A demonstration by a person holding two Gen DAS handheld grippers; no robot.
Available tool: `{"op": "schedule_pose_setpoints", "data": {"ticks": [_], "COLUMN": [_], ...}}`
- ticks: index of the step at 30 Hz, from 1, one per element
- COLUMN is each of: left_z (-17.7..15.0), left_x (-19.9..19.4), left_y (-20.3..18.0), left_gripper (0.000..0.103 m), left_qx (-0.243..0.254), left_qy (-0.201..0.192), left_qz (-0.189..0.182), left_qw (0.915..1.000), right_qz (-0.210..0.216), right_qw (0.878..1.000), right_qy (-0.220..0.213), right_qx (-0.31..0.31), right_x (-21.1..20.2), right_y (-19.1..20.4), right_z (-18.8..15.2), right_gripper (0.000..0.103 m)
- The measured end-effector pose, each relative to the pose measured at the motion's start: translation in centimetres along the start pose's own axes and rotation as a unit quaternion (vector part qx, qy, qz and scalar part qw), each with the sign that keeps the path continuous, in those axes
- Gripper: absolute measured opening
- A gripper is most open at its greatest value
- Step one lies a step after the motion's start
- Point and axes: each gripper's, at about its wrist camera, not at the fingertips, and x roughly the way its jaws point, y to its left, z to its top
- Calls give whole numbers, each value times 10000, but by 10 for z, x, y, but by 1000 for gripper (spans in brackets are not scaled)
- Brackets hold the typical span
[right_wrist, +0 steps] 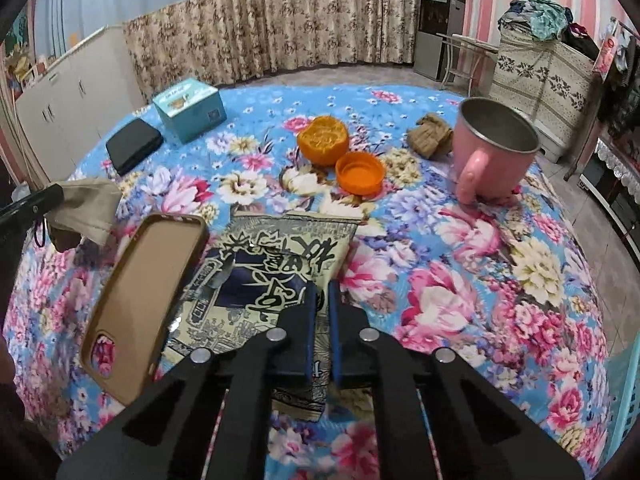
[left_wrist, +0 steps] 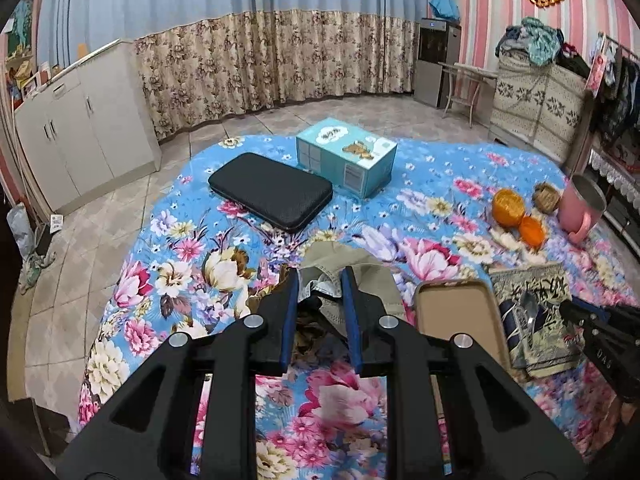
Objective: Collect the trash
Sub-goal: 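Grasp the printed snack bag with the right tool while the left tool holds the cloth, then carry the cloth and snack bag to the blue basket and release both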
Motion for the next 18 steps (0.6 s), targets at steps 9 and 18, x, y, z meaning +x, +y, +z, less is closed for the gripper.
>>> {"op": "schedule_pose_setpoints", "data": {"ticks": [9,18], "left_z": [16,18], "left_x": [-61,-115], "left_y": [-34,-128], "left_gripper": [20,20], "left_qx": [142,514], "left_qy": [-433,-656], "left_qz": [-281,-1023], "left_qw": [9986,9913], "right_qz": [-242,-789], "right_qw": [9980,9882], "right_qy": [-542,-930], "right_qx": [199,924], "right_x": [-80,-171], "right_y": [-50,-154], "right_z": [-9,-44], "right_gripper": [6,6]}}
